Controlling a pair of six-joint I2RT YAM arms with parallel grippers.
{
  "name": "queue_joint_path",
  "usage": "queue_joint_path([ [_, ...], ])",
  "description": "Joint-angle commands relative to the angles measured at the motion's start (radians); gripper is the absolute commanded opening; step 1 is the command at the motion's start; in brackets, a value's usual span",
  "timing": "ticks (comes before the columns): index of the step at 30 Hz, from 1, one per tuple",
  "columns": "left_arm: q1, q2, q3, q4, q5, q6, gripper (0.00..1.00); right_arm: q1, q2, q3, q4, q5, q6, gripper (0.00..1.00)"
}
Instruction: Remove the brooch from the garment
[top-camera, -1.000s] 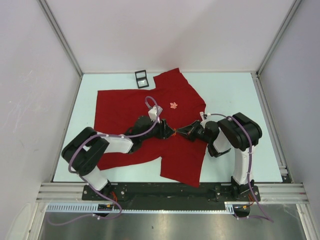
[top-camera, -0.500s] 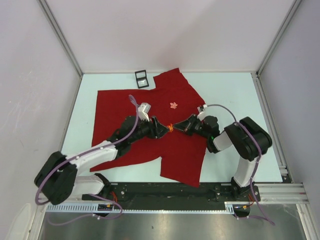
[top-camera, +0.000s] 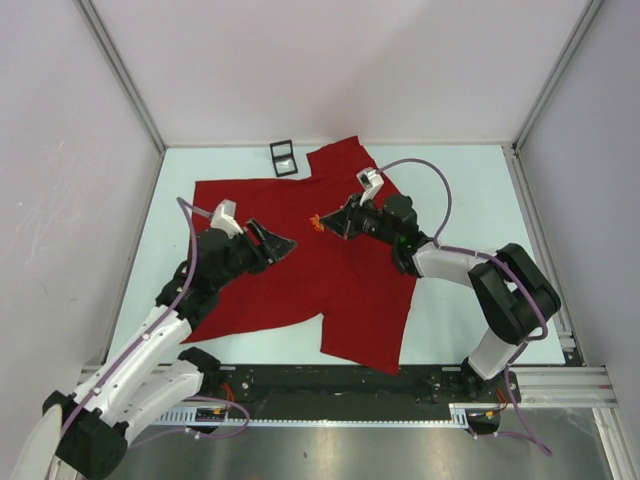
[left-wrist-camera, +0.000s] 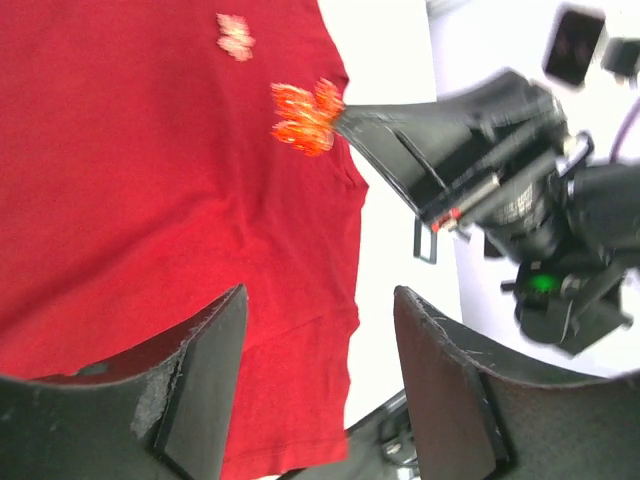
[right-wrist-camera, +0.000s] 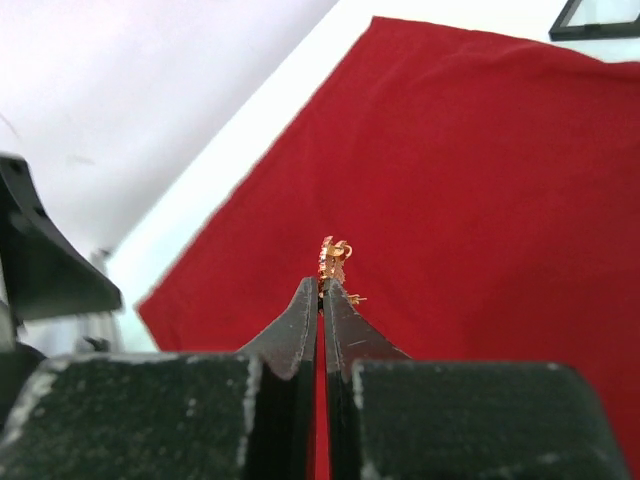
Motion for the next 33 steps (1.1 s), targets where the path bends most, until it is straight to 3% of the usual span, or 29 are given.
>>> queue_joint_path([
  [1, 0.075, -0.018, 0.042, -0.199, 0.030, -0.179, 0.66, 0.036, 0.018, 0.022, 0.001, -0.050, -0.216, 0.00],
  [4, 0.135, 0.017, 0.038, -0.227, 0.122, -0.256, 0.65, 0.061, -0.005, -0.018, 0.042, -0.073, -0.259, 0.00],
  [9, 0.213, 0.117, -0.004, -0.130, 0.263, -0.350, 0.62, 0.108, -0.048, -0.061, 0.067, -0.099, -0.342, 0.00],
  [14, 0.213, 0.156, 0.021, -0.110, 0.257, -0.388, 0.63, 0.163, -0.043, -0.078, 0.082, -0.122, -0.417, 0.00],
  [23, 0.210, 0.185, 0.007, -0.112, 0.274, -0.436, 0.63, 0.254, -0.054, -0.076, 0.035, 0.006, -0.543, 0.00],
  [33, 0.176, 0.220, -0.028, -0.049, 0.295, -0.469, 0.48, 0.315, -0.059, -0.078, 0.029, 0.105, -0.620, 0.00],
])
